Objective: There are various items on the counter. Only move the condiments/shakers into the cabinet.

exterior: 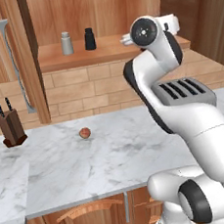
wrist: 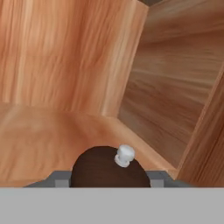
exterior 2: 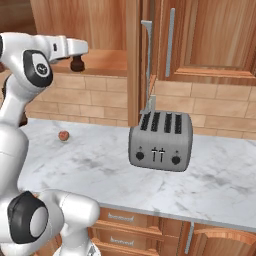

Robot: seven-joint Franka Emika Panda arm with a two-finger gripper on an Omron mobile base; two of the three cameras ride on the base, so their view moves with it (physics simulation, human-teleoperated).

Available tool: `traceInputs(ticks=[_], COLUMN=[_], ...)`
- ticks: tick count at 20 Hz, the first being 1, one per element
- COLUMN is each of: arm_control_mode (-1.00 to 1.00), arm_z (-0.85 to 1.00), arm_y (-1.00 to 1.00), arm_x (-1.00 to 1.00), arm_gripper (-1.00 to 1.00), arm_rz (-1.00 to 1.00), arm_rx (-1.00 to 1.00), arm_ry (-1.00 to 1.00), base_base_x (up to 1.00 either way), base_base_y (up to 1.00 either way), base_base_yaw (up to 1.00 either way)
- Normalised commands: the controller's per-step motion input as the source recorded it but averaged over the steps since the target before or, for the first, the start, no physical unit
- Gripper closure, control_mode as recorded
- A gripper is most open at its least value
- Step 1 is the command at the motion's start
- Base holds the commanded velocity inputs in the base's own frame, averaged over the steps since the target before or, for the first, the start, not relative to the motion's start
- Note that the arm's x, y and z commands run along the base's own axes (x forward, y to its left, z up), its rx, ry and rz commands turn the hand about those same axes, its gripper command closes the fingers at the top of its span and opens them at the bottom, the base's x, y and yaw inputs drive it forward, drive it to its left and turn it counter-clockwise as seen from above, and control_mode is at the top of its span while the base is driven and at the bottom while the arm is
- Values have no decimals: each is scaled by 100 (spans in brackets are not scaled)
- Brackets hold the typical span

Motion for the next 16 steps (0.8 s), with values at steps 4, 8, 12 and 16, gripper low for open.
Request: traceInputs(ticks=[4, 8, 12, 16], arm_control_mode=[-100, -100, -100, -100], arm_z=[0, 0, 0, -5], arm_y=[29, 12, 3, 0], arm_x=[67, 72, 73, 60], arm_gripper=[100, 100, 100, 100], arm_rz=[10, 12, 11, 11], arm_rx=[-4, -1, -3, -5], arm_ry=[0, 0, 0, 1], base_base_x=[0, 0, 0, 0], base_base_y=[0, 0, 0, 0], base_base_yaw=[0, 0, 0, 0])
